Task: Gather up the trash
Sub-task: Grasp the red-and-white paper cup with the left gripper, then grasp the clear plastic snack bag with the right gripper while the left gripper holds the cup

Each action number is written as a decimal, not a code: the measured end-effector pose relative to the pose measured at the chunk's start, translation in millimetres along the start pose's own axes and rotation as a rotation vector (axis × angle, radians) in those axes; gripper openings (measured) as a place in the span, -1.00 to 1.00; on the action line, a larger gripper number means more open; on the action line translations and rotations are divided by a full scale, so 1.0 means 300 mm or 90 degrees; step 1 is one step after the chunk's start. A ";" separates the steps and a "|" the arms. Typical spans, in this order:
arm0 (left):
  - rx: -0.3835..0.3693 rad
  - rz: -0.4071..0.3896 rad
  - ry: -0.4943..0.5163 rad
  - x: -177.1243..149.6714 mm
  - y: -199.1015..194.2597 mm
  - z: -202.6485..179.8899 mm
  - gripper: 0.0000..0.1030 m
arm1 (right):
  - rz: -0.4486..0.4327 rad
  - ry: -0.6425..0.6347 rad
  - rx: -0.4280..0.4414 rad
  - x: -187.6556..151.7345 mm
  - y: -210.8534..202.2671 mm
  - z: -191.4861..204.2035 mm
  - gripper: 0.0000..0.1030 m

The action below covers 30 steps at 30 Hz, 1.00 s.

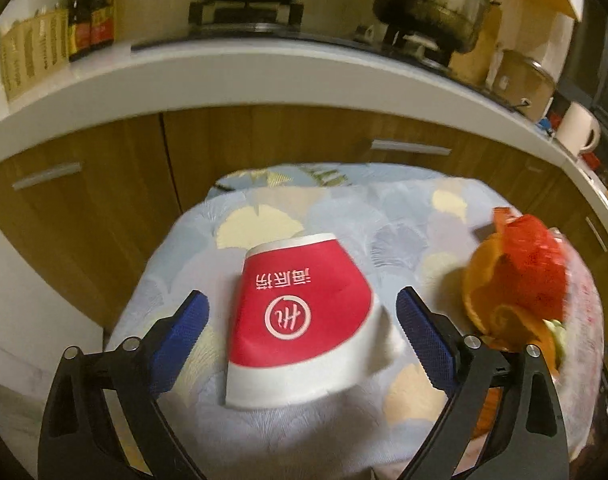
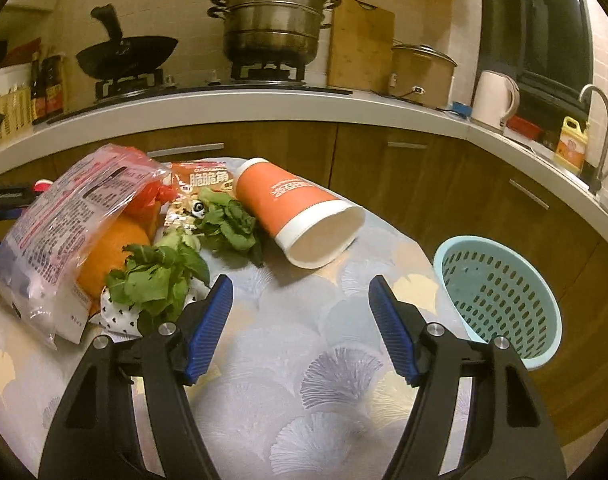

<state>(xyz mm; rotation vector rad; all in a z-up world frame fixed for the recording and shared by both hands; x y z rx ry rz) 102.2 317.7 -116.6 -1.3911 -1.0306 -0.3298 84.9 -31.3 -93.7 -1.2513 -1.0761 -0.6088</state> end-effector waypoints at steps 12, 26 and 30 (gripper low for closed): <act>-0.027 -0.048 -0.020 -0.015 -0.022 0.006 -0.45 | -0.002 0.020 0.035 0.018 -0.025 0.017 0.29; -0.063 -0.174 -0.007 0.041 -0.165 -0.043 -0.46 | 0.037 0.035 0.207 0.162 -0.038 0.374 0.83; -0.063 -0.179 -0.008 0.049 -0.170 -0.046 -0.46 | 0.085 0.048 0.213 0.137 0.021 0.423 0.84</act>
Point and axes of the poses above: each gripper's, at about its wrist camera, not at the fingertips, and y roughly the way its jaws point, z to its left, x to its top, the point moved 9 cm from there along y, roughly the way its jaws point, and after that the axes turned 8 degrees about -z, right-handed, at the moved point
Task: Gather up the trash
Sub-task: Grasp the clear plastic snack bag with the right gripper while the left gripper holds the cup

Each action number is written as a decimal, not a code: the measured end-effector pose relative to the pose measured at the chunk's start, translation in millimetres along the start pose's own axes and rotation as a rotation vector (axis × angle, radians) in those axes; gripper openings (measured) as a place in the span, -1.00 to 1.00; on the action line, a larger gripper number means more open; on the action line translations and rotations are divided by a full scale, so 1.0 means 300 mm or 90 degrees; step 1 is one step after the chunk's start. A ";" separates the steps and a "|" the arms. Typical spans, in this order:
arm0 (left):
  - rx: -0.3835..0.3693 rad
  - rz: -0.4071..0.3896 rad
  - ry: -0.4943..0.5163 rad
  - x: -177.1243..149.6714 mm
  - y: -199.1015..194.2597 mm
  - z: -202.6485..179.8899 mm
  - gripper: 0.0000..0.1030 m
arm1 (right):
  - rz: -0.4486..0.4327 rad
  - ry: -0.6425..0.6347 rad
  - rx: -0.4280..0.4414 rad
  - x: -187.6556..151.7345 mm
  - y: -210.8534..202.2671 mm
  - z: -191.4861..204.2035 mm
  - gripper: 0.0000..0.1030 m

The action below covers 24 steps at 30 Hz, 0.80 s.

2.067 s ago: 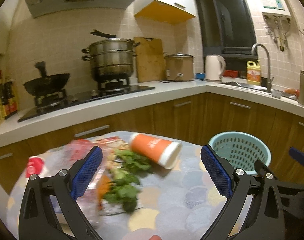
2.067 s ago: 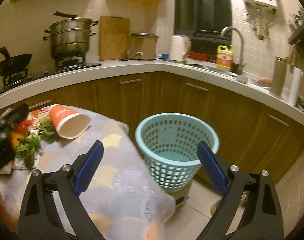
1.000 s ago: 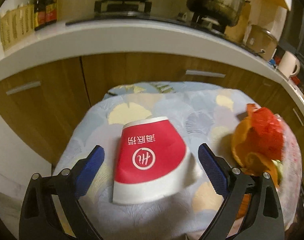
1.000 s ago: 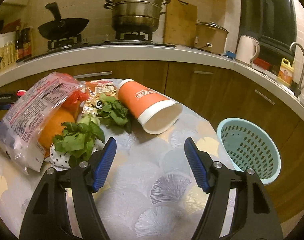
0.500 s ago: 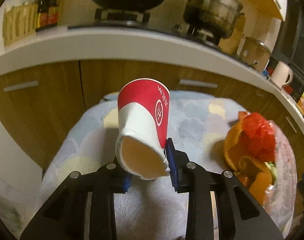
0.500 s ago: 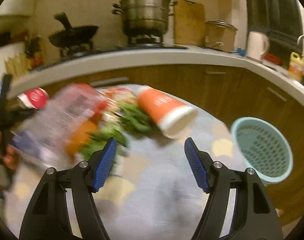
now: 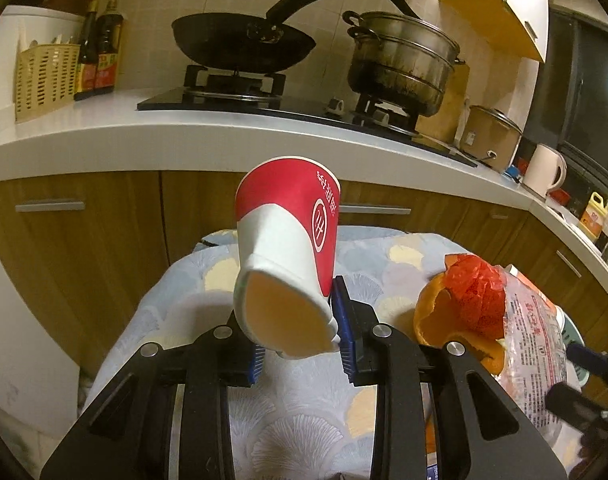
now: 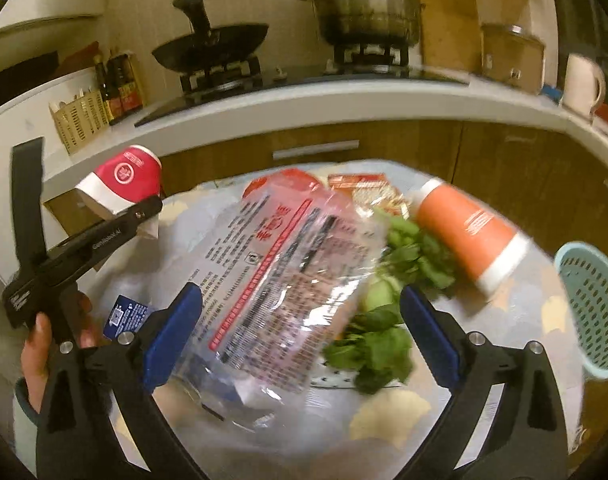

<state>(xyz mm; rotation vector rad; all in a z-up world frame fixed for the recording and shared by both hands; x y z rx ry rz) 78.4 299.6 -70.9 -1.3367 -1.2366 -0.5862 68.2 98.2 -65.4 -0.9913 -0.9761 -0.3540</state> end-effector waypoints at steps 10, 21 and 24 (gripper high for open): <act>-0.004 -0.019 0.016 0.015 -0.025 -0.021 -0.46 | -0.009 0.006 0.006 -0.012 -0.001 0.002 -0.09; -0.030 -0.070 0.046 0.093 -0.206 -0.139 -0.46 | -0.099 0.015 0.027 0.071 -0.201 -0.086 -0.30; -0.043 -0.078 0.061 0.117 -0.262 -0.211 -0.46 | -0.113 0.032 0.071 0.087 -0.257 -0.114 -0.34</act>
Point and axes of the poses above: each gripper's, at about its wrist camera, not at the fingertips, and y roughly the way its jaws point, z to its left, x to its top, the point moved 9 cm from there along y, roughly the way its jaws point, and after that the axes turned 8 degrees about -z, right-handed, at the moved point
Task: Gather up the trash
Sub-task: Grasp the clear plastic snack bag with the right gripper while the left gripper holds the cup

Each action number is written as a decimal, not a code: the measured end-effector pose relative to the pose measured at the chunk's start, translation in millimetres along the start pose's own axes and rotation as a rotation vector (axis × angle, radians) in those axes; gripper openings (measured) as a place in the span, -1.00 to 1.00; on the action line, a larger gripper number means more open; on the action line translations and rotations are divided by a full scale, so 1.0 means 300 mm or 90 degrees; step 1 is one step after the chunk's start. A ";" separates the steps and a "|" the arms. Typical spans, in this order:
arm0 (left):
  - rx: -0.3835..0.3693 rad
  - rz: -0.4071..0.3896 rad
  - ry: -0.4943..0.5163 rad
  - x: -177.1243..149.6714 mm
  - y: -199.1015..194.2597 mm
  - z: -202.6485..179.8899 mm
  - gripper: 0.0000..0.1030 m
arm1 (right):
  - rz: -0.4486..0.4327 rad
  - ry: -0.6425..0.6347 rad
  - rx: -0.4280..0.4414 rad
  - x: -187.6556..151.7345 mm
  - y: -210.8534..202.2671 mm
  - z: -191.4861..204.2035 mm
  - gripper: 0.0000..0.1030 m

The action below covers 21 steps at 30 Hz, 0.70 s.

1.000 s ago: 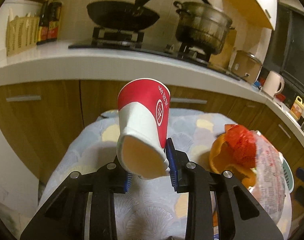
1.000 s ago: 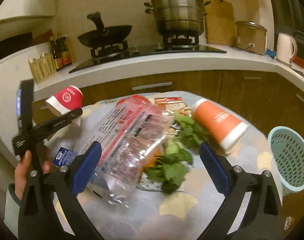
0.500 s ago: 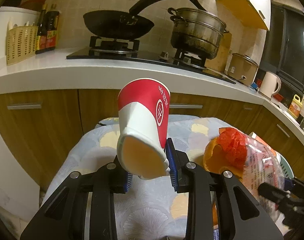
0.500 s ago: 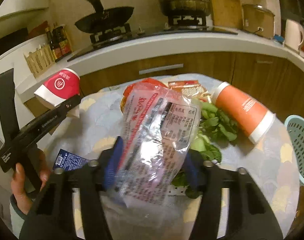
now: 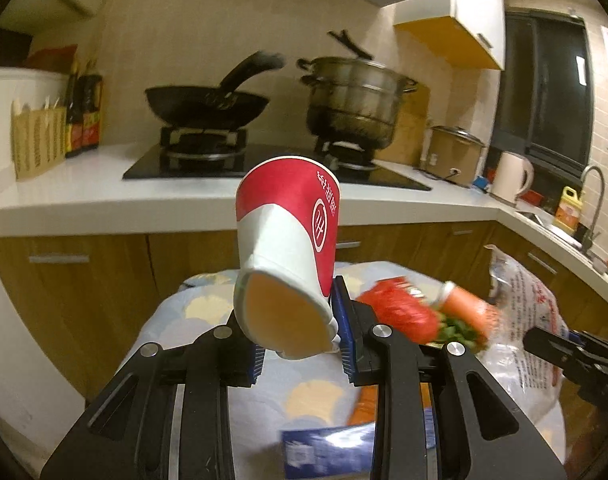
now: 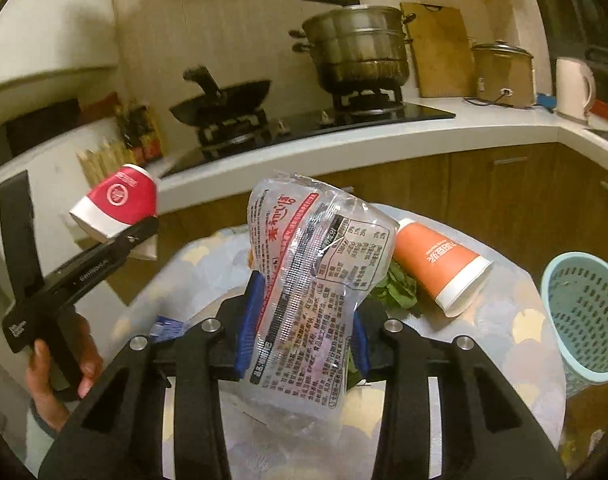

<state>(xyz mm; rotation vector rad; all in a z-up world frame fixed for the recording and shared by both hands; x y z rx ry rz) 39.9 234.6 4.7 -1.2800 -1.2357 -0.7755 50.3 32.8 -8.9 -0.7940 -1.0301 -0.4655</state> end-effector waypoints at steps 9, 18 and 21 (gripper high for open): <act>-0.068 -0.014 0.025 0.044 -0.074 -0.271 -0.46 | -0.050 0.015 -0.022 0.067 -0.173 -0.180 -0.43; -0.146 0.011 0.062 0.007 -0.034 -0.587 -0.45 | -0.084 0.041 -0.076 0.102 -0.324 -0.417 -0.45; -0.174 0.029 0.064 -0.025 0.008 -0.708 -0.45 | -0.091 0.039 -0.113 0.104 -0.357 -0.504 -0.45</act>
Point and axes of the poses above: each gripper's, at about its wrist camera, not at the fingertips, and y roughly the way its jaws point, z to its left, x to its top, the point moved 9 cm from there along y, roughly the way its jaws point, and after that the axes turned 8 degrees about -z, right-handed, at the moved point
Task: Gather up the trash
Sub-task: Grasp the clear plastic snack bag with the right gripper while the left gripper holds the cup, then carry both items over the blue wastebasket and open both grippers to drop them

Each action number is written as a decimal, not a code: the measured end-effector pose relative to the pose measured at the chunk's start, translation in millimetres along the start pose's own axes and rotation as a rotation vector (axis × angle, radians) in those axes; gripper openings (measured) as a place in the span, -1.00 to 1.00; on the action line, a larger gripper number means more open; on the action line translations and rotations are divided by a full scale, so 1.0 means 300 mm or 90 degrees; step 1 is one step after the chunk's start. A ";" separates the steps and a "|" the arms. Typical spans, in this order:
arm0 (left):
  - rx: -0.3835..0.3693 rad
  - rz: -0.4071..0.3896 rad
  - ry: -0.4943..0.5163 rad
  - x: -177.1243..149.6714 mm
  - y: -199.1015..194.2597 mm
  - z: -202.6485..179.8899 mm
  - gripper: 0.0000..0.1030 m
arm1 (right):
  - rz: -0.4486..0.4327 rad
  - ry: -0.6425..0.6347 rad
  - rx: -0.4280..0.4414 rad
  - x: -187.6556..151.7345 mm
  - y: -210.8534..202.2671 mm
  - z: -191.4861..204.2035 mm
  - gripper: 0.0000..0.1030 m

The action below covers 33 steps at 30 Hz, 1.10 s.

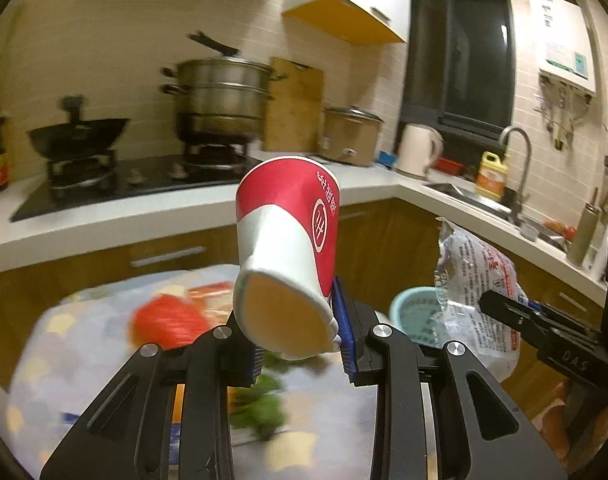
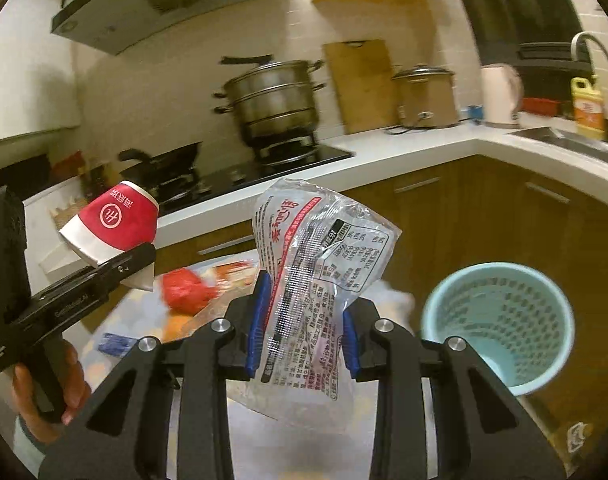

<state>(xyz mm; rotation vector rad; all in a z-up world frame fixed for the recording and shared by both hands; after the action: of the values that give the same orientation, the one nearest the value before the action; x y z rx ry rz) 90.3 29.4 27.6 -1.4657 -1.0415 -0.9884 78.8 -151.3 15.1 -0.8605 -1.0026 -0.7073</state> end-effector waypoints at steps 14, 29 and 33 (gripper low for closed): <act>-0.140 0.127 0.024 -0.183 0.472 -0.481 -0.45 | 0.049 0.028 -0.222 -0.075 0.065 -0.601 -0.45; -0.173 0.247 0.069 -0.405 0.760 -0.630 0.08 | 0.184 0.100 -0.302 -0.286 0.223 -0.860 -0.02; -0.168 0.249 0.063 -0.410 0.759 -0.617 0.08 | 0.181 0.113 -0.307 -0.290 0.211 -0.880 -0.02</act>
<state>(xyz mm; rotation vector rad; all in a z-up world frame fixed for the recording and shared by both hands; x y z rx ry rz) 263.6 -186.2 -129.7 -1.7349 -0.5357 -0.9250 208.1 -339.1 -156.1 -1.3054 -0.5372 -0.7764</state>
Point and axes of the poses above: each gripper's, at about its wrist camera, not at the fingertips, and y roughly the way its jaws point, z to its left, x to its top, the point moved 9 cm from there along y, roughly the way its jaws point, and after that the axes turned 8 degrees about -z, right-handed, at the moved point
